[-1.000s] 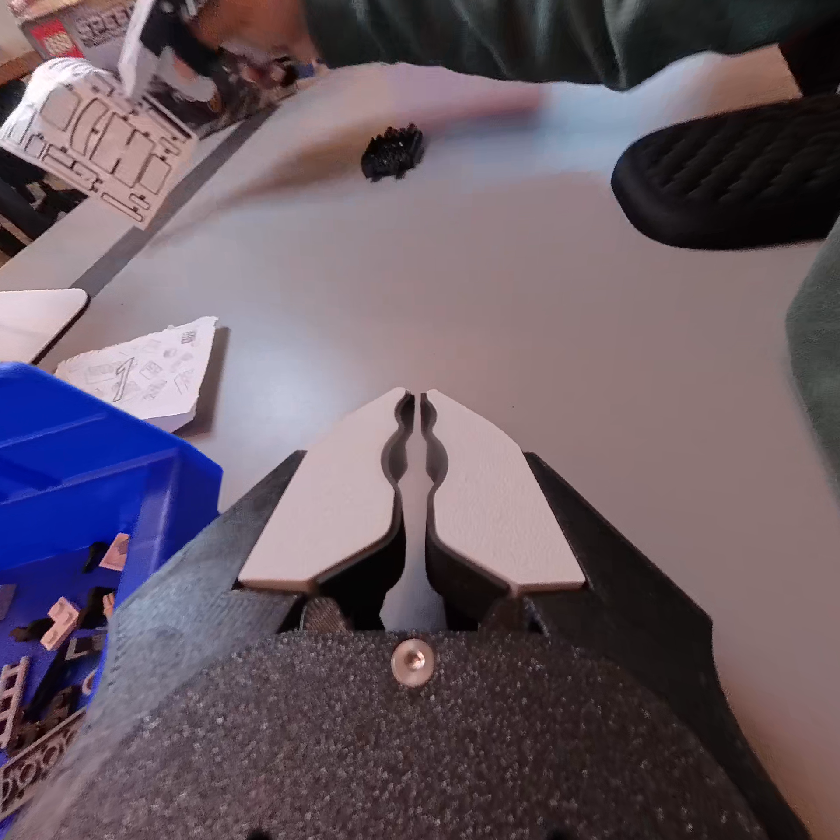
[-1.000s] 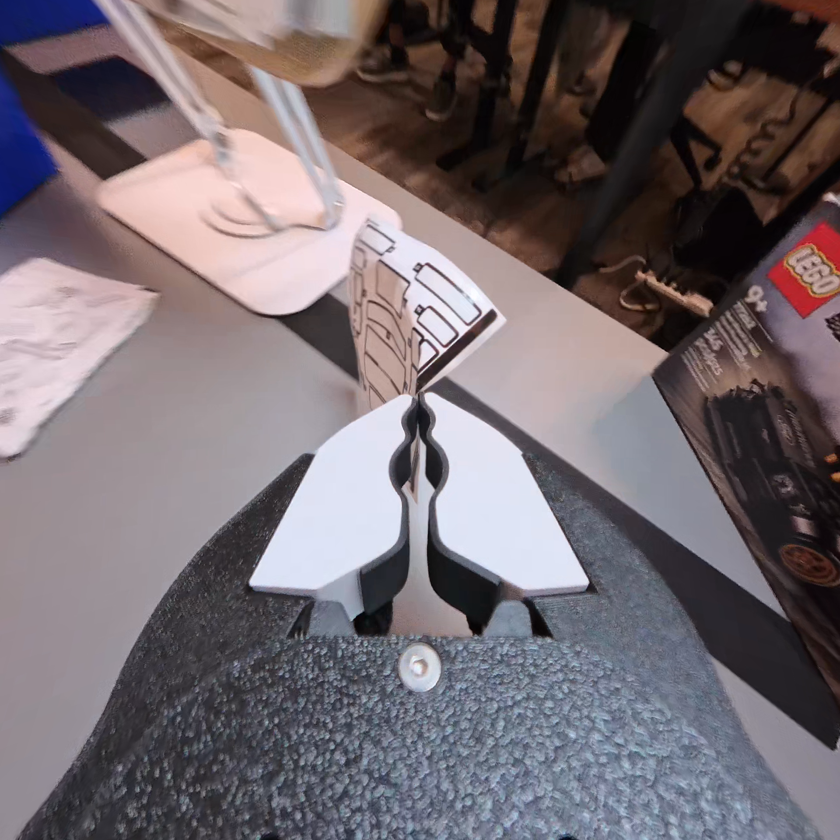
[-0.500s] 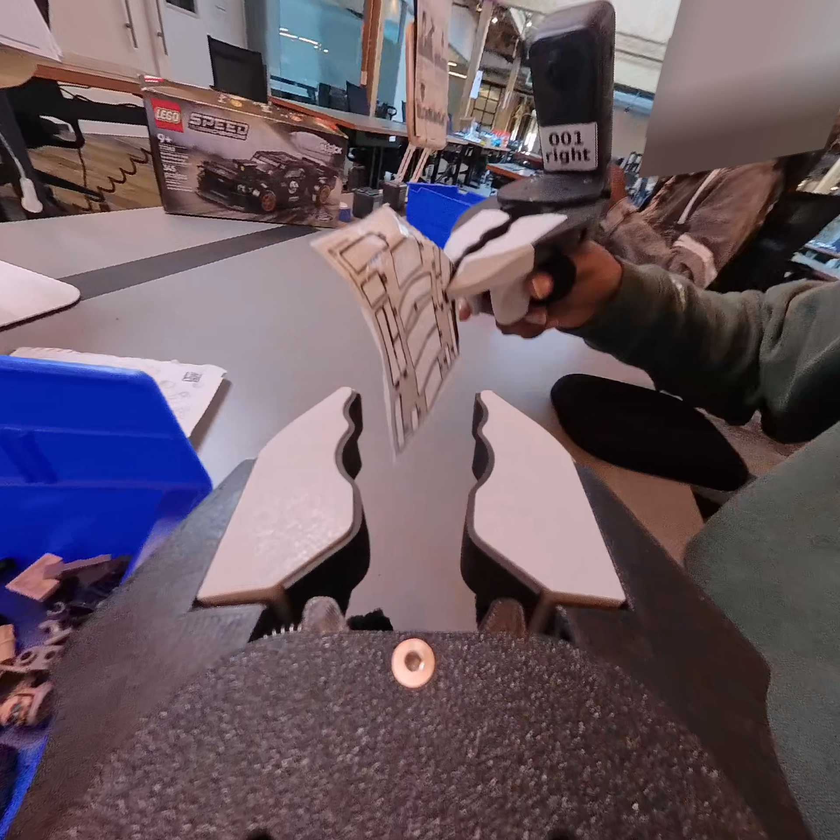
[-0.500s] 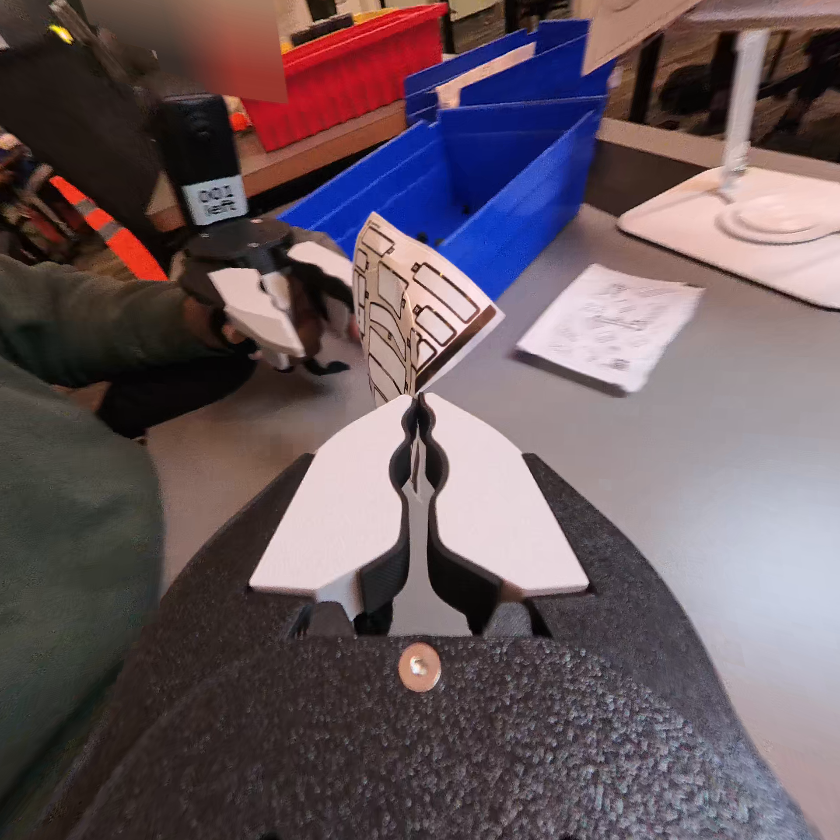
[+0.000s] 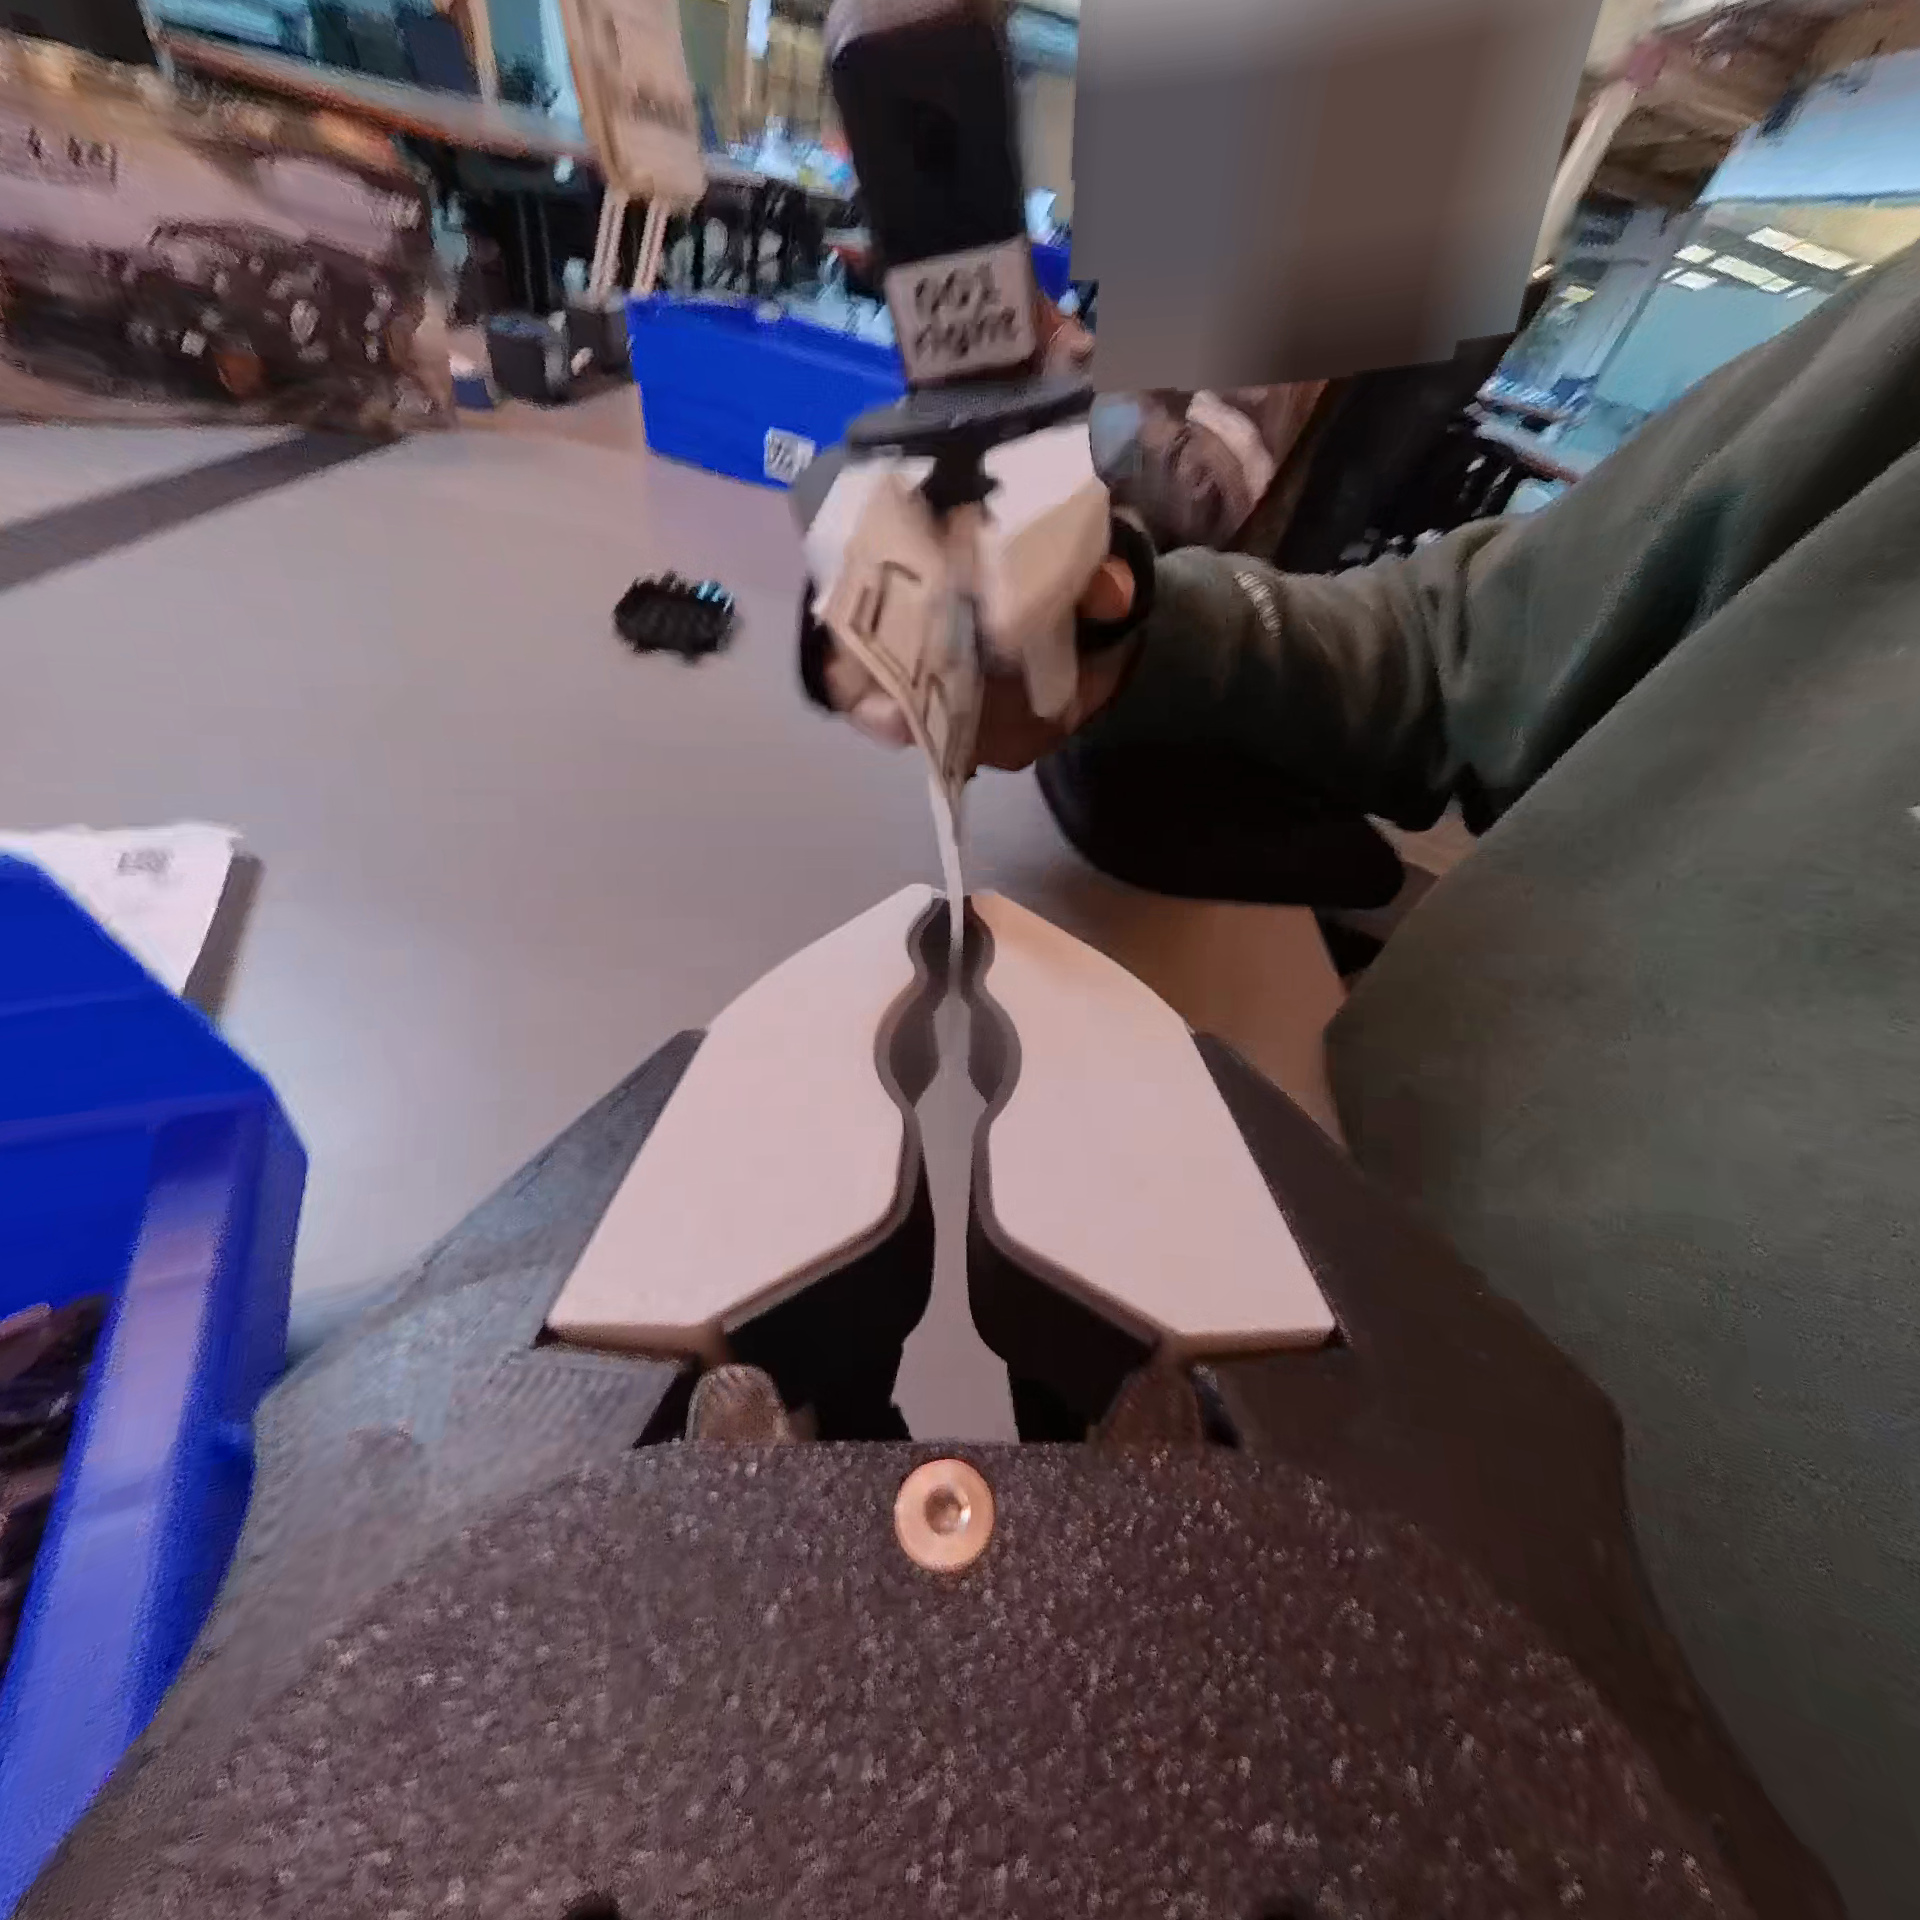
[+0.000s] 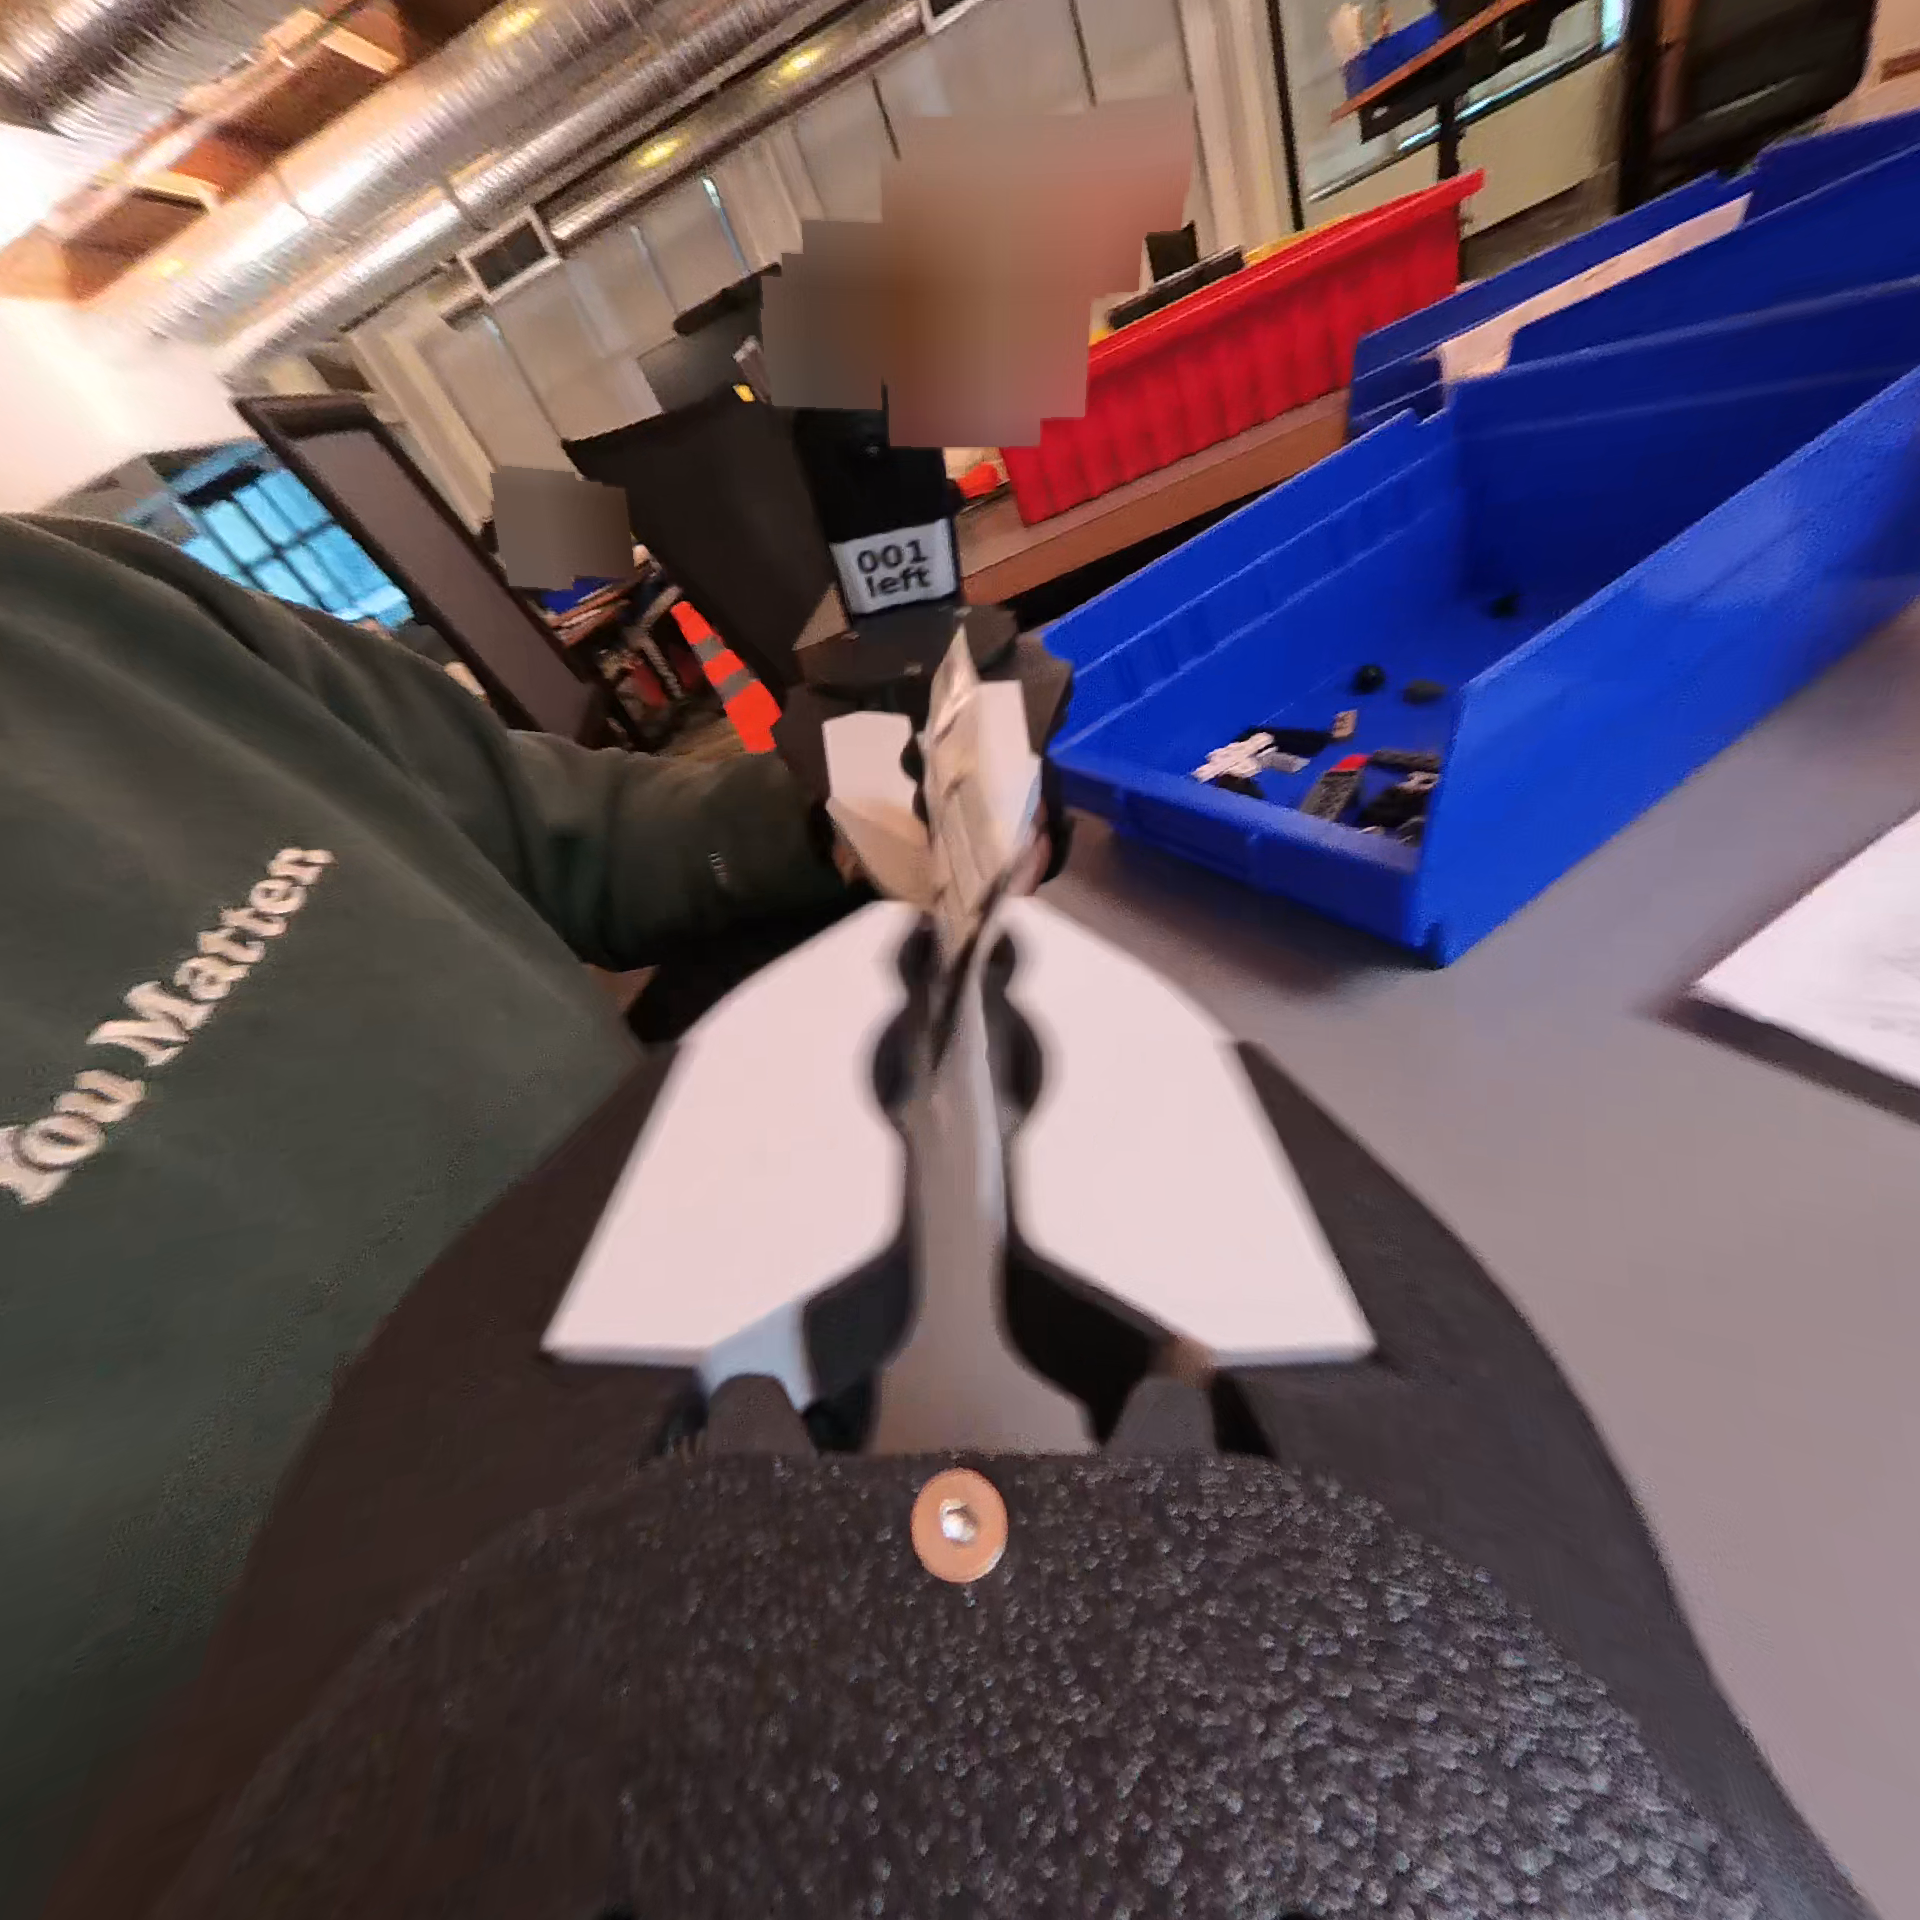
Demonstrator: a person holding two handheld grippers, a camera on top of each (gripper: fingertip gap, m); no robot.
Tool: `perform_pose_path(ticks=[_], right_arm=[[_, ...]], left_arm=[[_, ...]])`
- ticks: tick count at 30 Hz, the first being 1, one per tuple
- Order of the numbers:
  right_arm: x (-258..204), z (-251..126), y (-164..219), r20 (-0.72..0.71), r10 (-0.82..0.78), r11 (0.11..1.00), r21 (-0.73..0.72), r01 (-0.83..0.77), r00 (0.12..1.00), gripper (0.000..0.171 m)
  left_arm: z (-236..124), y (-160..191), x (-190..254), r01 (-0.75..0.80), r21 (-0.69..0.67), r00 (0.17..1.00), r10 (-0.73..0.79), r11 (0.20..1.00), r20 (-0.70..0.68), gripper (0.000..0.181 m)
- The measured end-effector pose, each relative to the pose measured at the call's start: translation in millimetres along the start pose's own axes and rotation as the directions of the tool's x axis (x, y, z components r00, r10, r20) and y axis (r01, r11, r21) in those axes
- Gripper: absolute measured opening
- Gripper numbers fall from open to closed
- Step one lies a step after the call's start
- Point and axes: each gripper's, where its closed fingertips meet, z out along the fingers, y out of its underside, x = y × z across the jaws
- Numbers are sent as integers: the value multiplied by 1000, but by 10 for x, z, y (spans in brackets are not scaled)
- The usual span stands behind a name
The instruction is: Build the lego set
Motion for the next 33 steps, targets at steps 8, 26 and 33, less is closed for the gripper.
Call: perform_pose_path(ticks=[8,26,33], right_arm=[[234,-45,12,-140,-176,984,-56,170,974,0],[212,16,283,-55,-4,998,-60,1,998,20],[242,-147,60,-125,-87,996,-12,86,988,0]], left_arm=[[-50,0,-162,245,-5,969,-245,969,-4,1],[-68,43,-212,412,89,909,-402,907,-110,1],[-119,-201,-337,266,135,962,-272,954,26,16]])
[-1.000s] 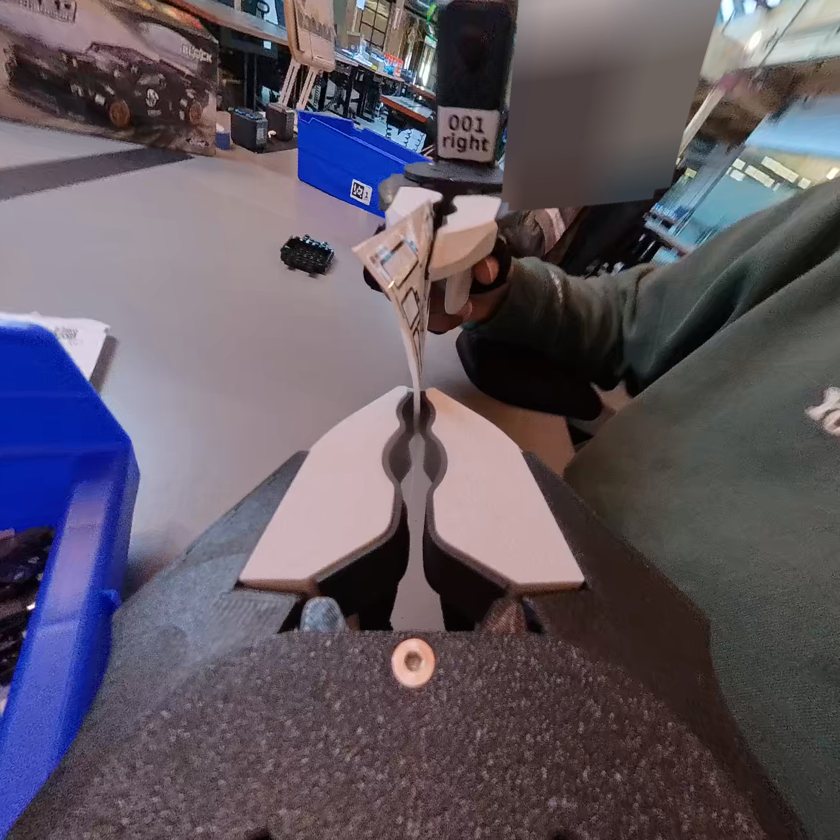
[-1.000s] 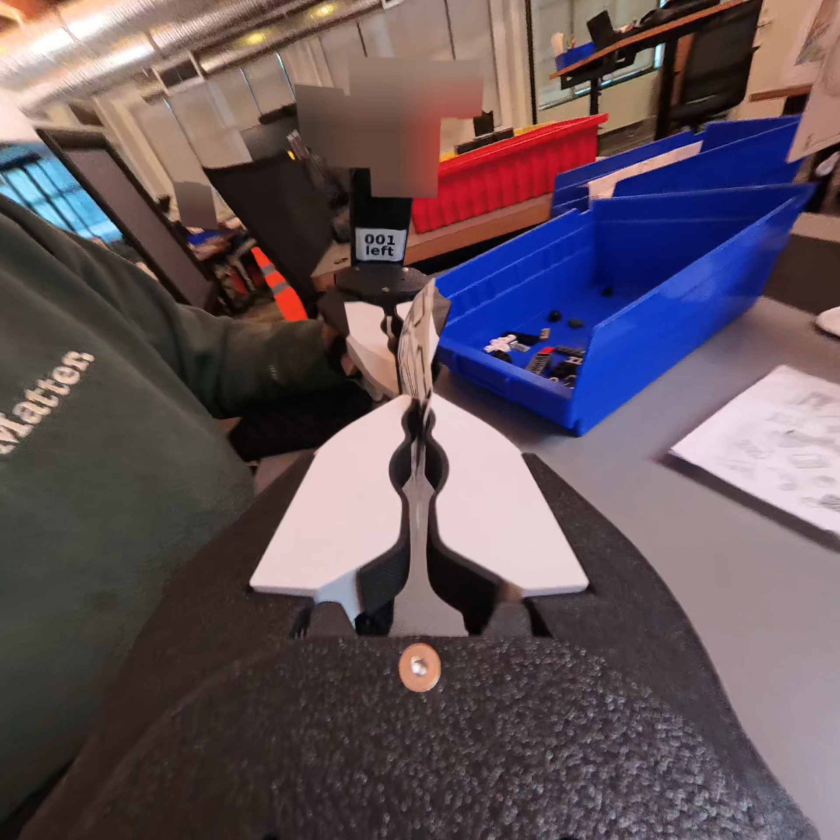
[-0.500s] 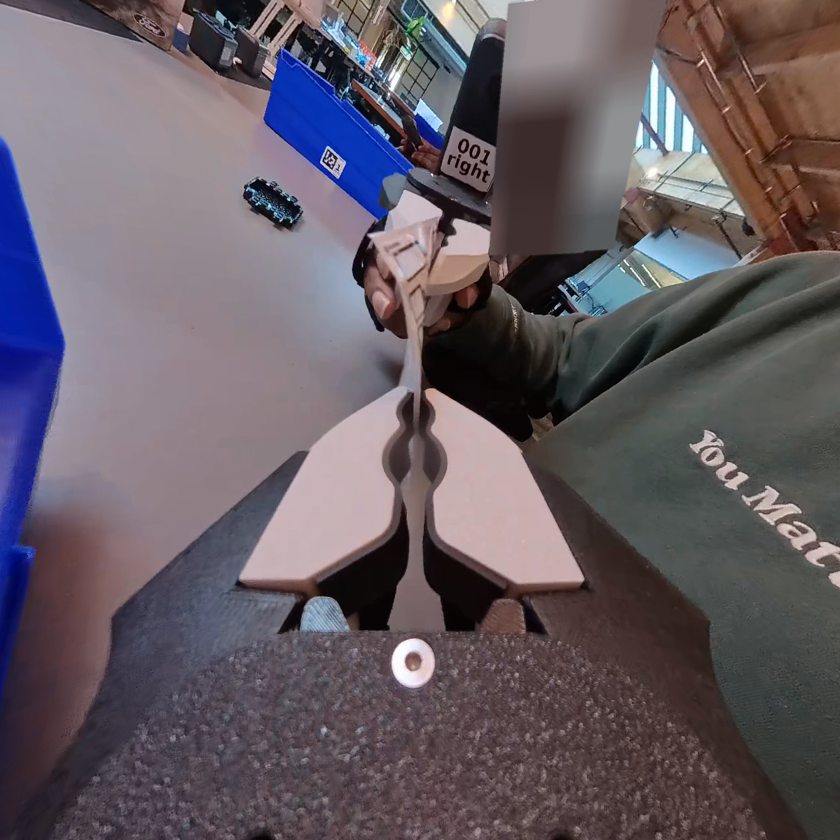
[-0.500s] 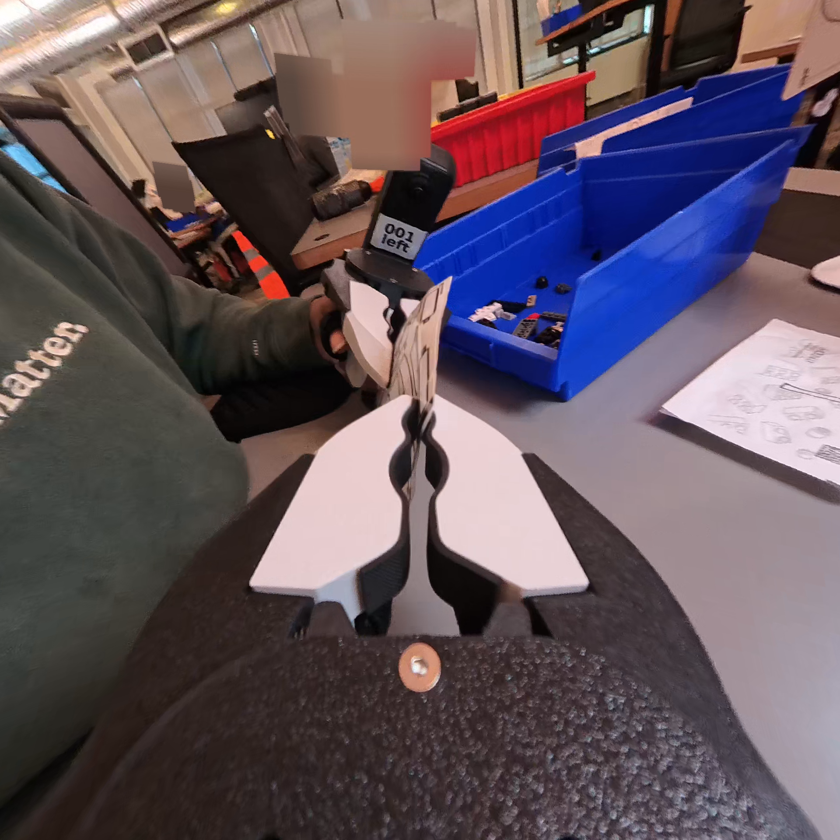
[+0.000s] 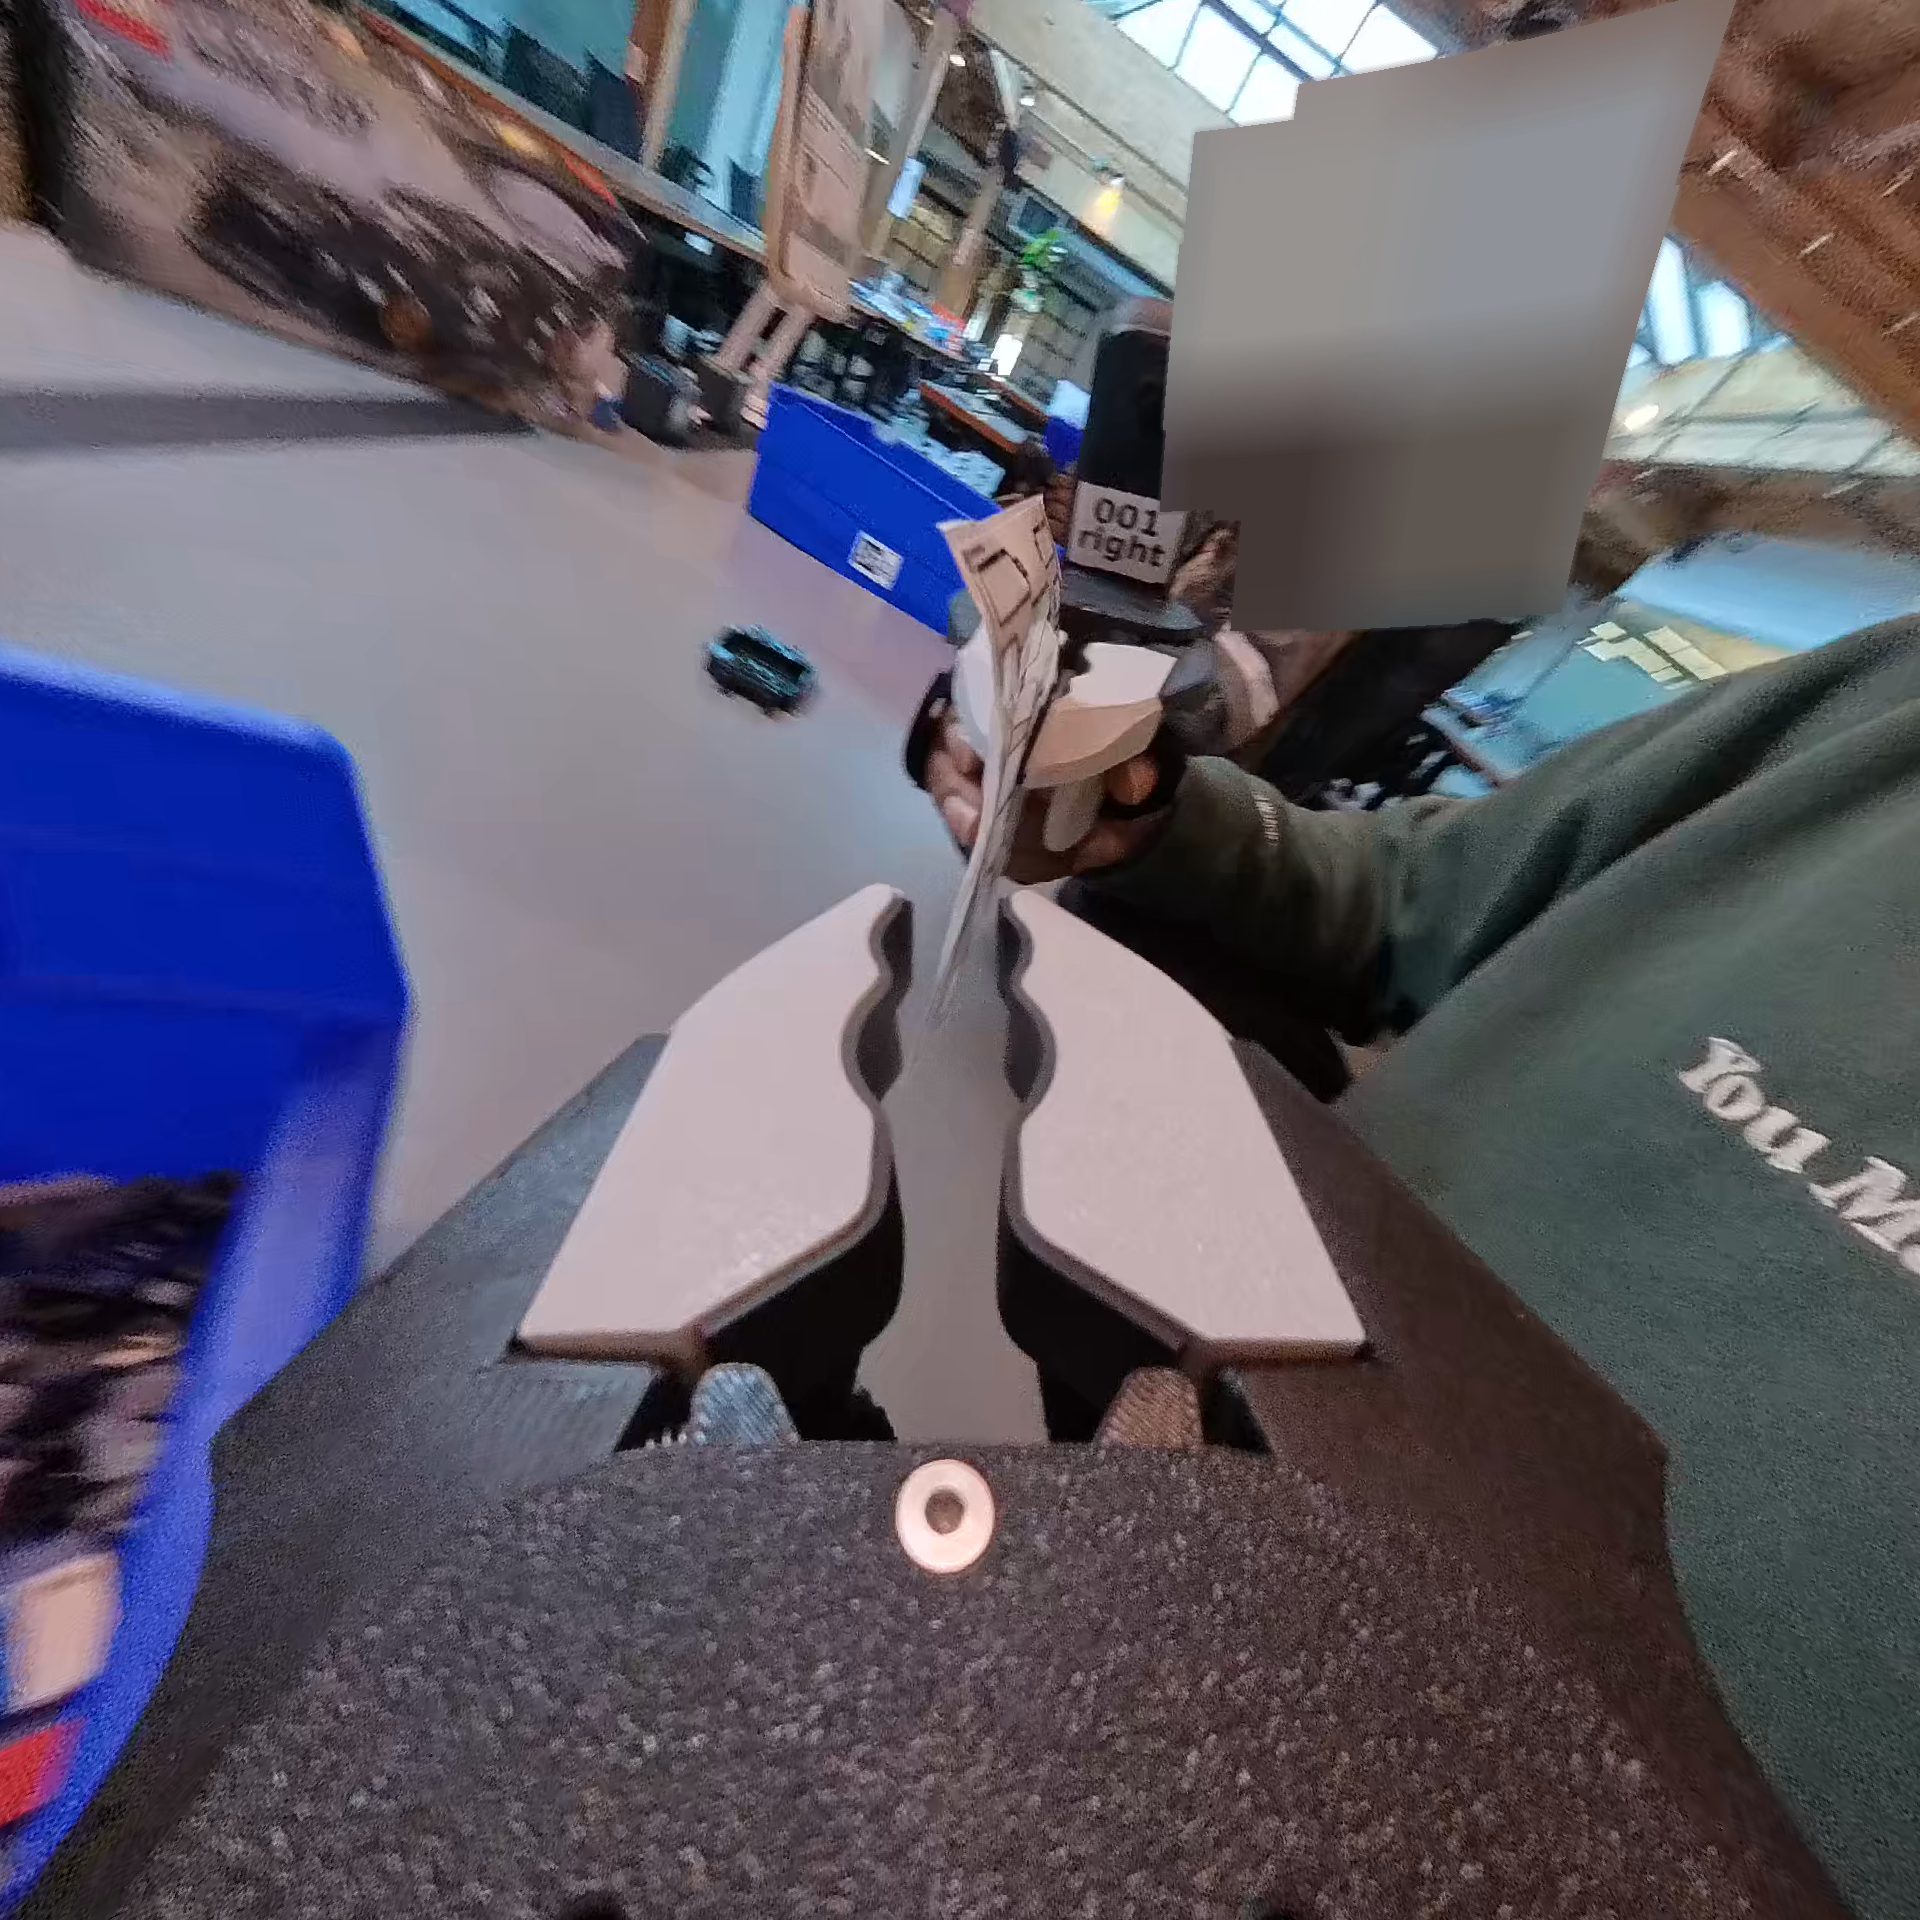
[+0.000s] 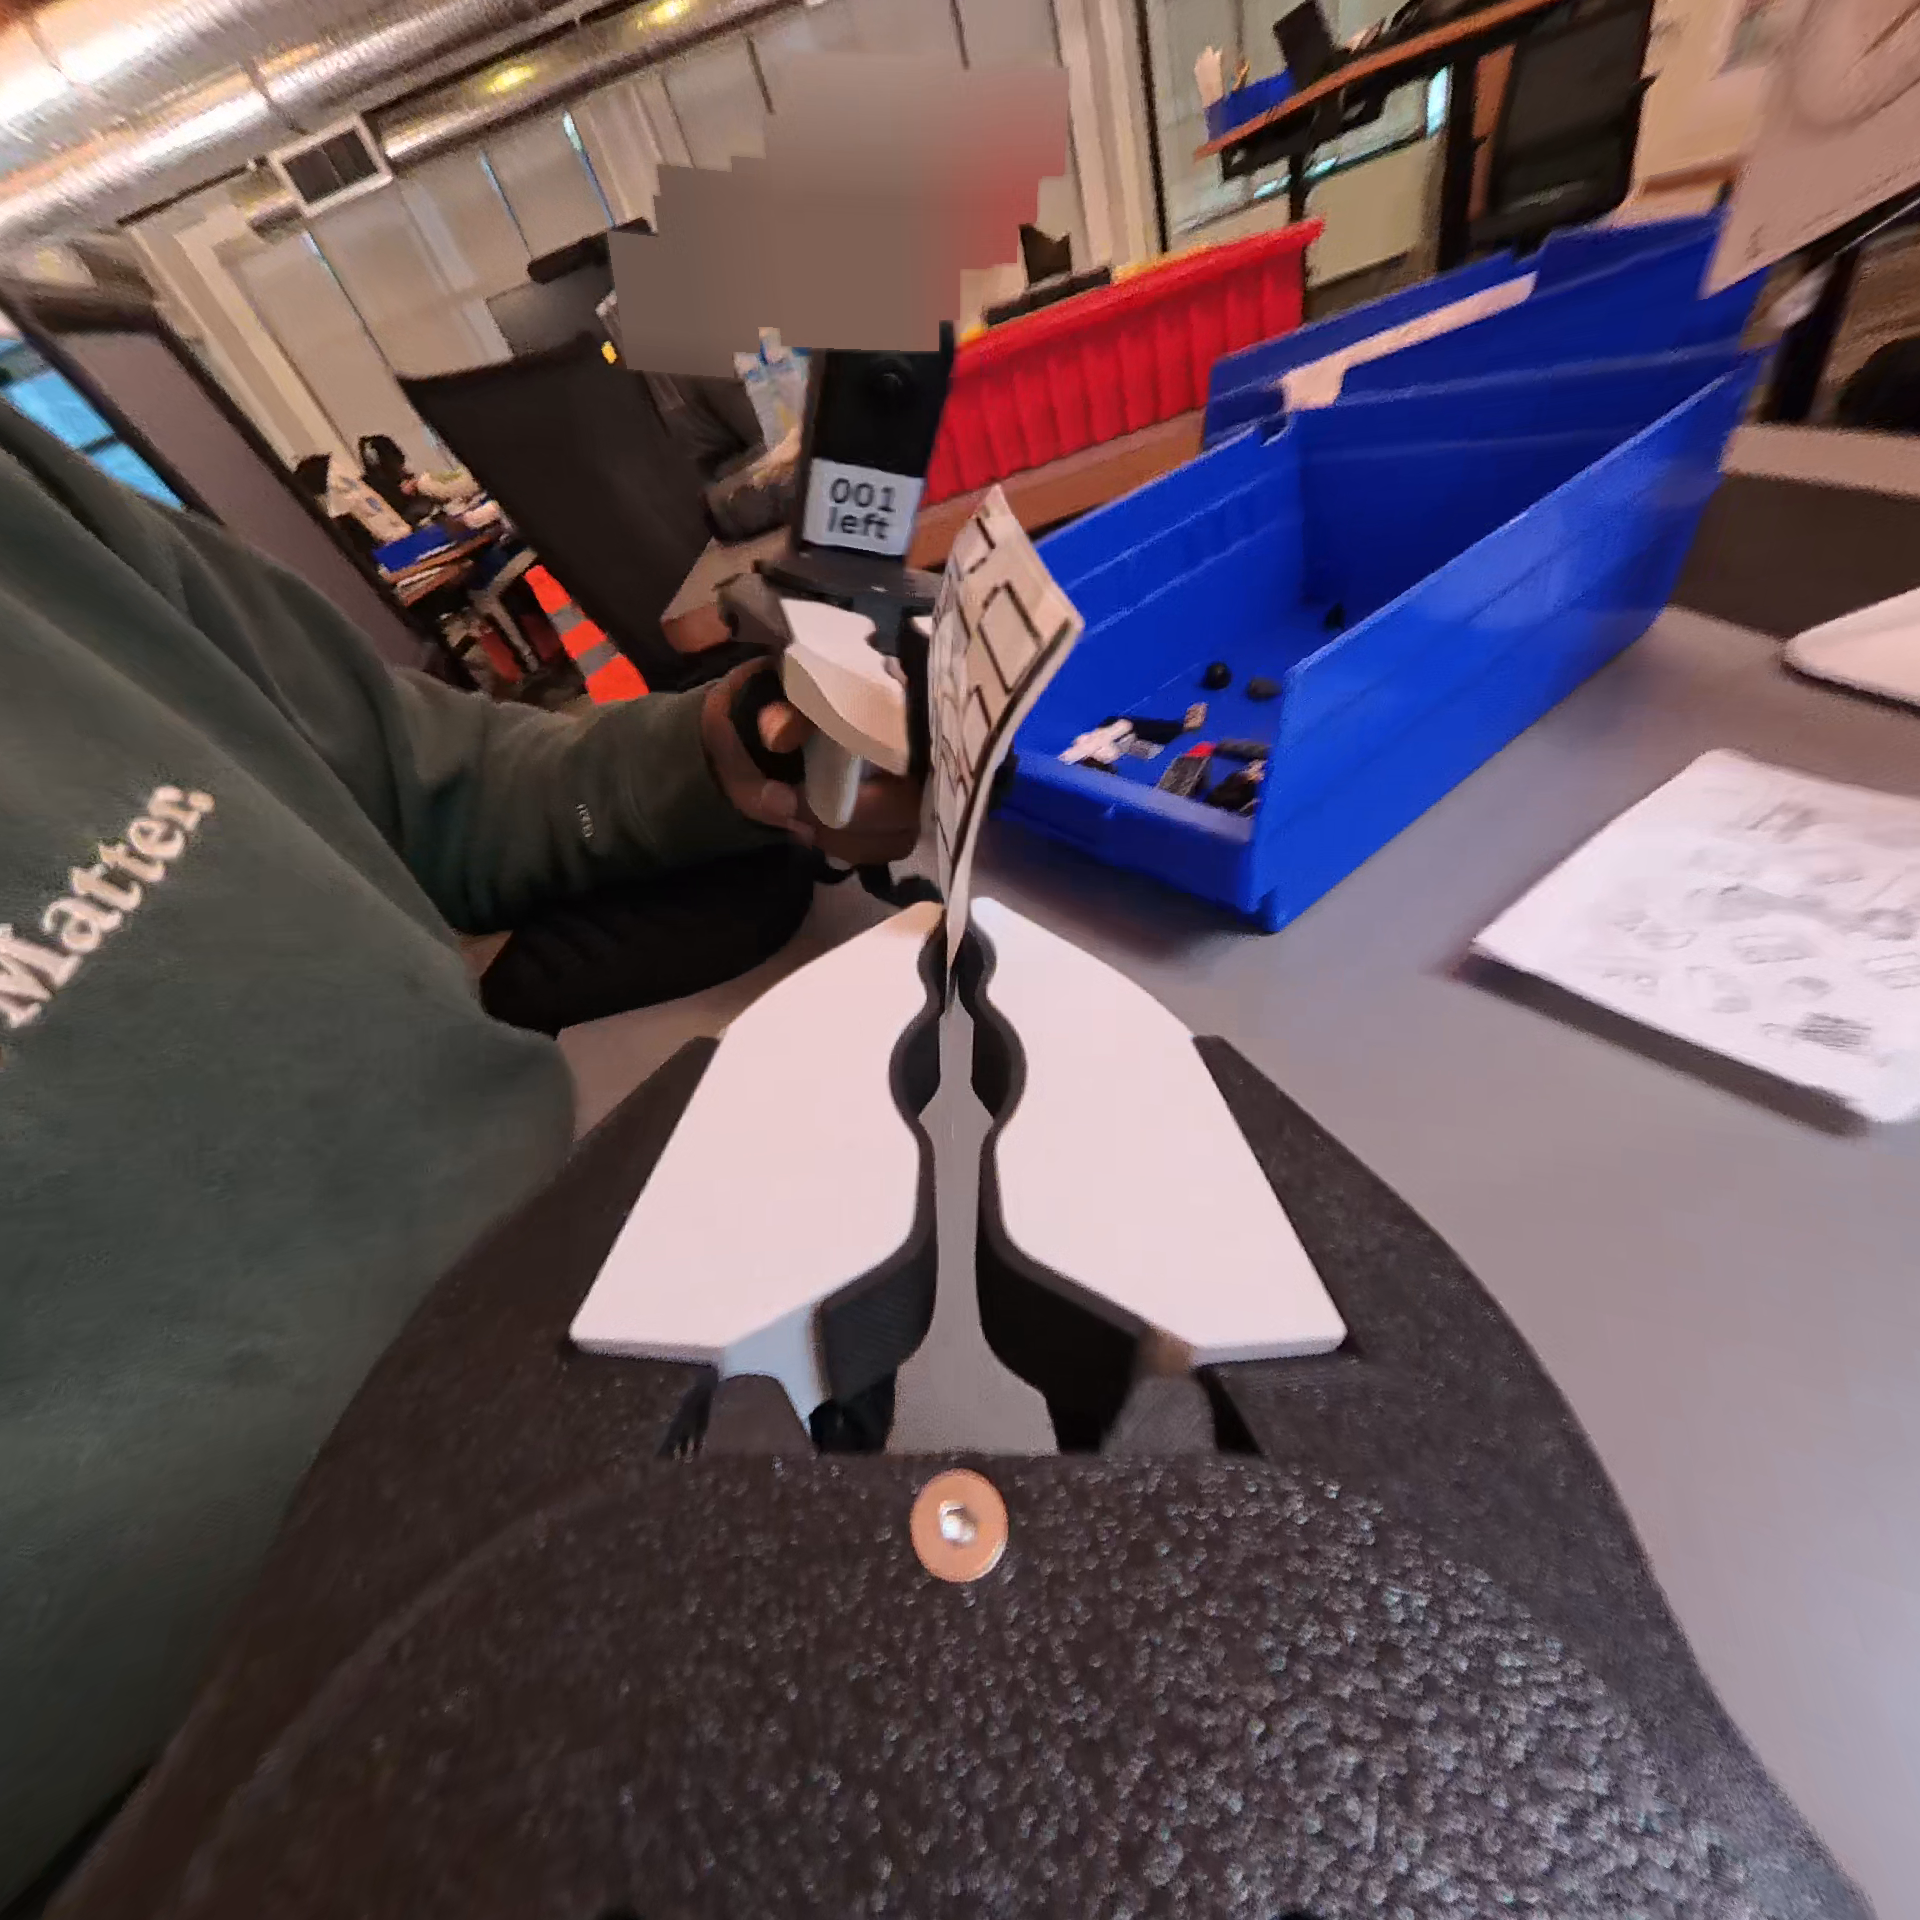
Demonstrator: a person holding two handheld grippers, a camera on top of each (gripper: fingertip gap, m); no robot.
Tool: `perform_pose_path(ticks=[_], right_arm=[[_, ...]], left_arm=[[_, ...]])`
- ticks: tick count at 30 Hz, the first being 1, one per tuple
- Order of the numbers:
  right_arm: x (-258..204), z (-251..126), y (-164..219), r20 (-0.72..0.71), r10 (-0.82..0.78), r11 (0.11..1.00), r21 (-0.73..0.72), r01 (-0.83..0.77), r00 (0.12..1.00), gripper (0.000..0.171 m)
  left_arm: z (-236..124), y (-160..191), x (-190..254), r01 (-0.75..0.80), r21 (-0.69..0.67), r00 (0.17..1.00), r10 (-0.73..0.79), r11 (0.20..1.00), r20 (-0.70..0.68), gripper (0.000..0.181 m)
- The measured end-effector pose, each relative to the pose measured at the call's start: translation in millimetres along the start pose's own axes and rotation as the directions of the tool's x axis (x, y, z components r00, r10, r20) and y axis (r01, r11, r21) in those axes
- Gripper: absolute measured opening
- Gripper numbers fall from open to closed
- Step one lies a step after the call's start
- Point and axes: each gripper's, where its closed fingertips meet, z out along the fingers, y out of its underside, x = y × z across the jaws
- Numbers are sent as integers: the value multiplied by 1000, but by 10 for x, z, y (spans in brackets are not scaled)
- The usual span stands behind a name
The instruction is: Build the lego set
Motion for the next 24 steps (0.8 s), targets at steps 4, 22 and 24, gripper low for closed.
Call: perform_pose_path(ticks=[4,22,24], right_arm=[[365,-396,-137,-196,28,1000,15,-26,980,0],[1759,-349,293,-521,-178,835,-528,-151,835,60],[1937,-7,426,-491,-114,802,-558,-211,864,65]], left_arm=[[-112,-389,-218,-223,-138,949,247,965,196,20],[221,-387,-712,-358,-499,751,561,789,348,19],[210,-330,-718,-345,-498,757,550,795,353,18]])
